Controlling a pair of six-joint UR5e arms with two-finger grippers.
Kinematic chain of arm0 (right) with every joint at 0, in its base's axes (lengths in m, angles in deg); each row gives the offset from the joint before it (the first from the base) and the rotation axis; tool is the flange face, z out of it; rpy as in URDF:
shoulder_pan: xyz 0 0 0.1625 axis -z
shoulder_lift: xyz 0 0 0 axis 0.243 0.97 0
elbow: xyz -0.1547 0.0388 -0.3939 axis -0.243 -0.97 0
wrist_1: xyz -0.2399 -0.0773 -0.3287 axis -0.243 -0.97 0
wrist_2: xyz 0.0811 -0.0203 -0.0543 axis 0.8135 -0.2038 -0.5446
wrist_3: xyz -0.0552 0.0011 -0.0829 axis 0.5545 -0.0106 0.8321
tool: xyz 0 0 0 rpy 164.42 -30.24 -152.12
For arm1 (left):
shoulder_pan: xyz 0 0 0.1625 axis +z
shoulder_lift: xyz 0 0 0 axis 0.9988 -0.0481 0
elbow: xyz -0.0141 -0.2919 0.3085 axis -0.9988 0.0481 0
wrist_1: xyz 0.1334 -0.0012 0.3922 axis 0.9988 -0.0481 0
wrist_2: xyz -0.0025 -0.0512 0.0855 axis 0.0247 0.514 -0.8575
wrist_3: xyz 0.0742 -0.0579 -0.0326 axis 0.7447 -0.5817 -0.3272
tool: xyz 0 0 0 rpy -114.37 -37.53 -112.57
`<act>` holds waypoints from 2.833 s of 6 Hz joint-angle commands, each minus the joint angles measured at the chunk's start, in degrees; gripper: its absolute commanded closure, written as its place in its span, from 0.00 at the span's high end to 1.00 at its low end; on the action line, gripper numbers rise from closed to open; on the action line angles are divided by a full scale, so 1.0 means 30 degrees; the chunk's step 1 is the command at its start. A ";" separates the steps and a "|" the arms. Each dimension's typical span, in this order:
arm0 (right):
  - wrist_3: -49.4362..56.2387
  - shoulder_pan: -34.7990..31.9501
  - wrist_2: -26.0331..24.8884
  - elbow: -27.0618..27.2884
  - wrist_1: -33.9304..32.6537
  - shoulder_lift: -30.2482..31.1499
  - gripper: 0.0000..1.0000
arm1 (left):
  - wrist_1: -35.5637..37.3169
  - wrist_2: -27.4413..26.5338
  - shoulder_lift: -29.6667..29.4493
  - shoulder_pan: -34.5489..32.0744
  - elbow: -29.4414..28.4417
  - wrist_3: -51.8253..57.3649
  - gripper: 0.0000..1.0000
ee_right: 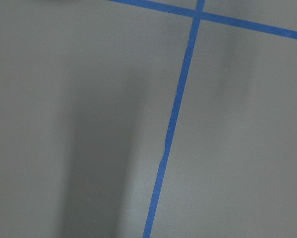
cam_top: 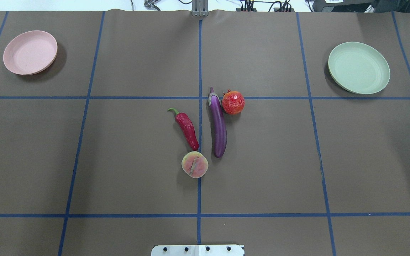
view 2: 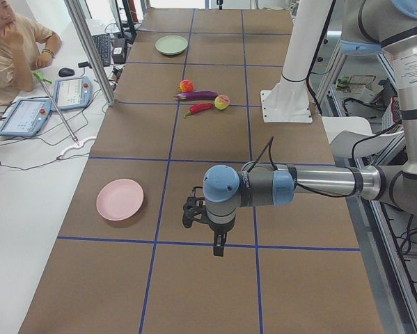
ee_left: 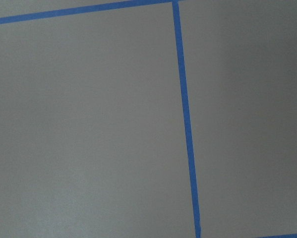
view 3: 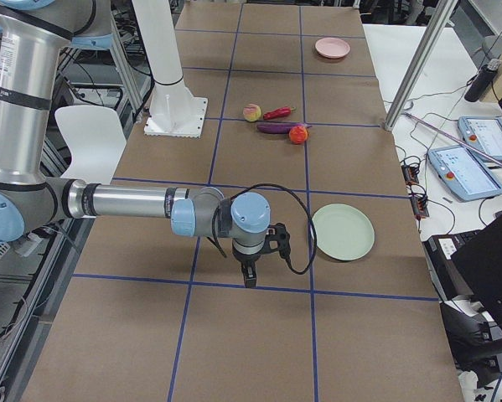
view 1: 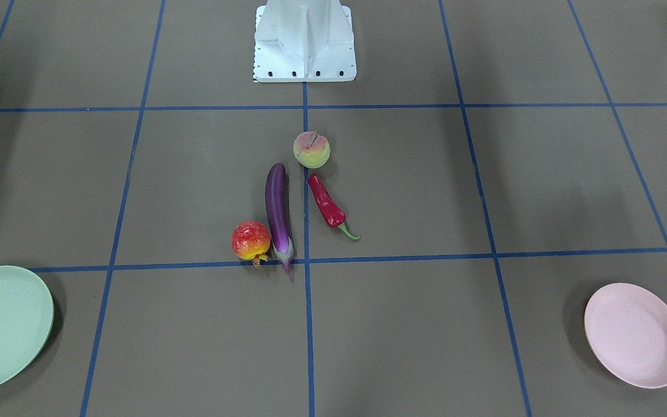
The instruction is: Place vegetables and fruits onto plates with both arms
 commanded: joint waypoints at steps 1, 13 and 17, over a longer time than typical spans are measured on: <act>0.0057 0.0000 0.0055 0.0235 0.0000 -0.0042 1.00 | 0.0000 0.0061 -0.0087 0.0203 0.0088 0.0000 1.00; -0.6423 0.7808 0.0974 -0.3013 0.7237 -1.0602 1.00 | 0.0029 0.0992 -0.0058 0.0469 -0.0028 0.0000 1.00; -1.5452 1.5250 -0.7369 -0.3654 0.6944 -1.5414 1.00 | 0.0029 0.1145 -0.0029 0.0498 -0.0116 0.0000 1.00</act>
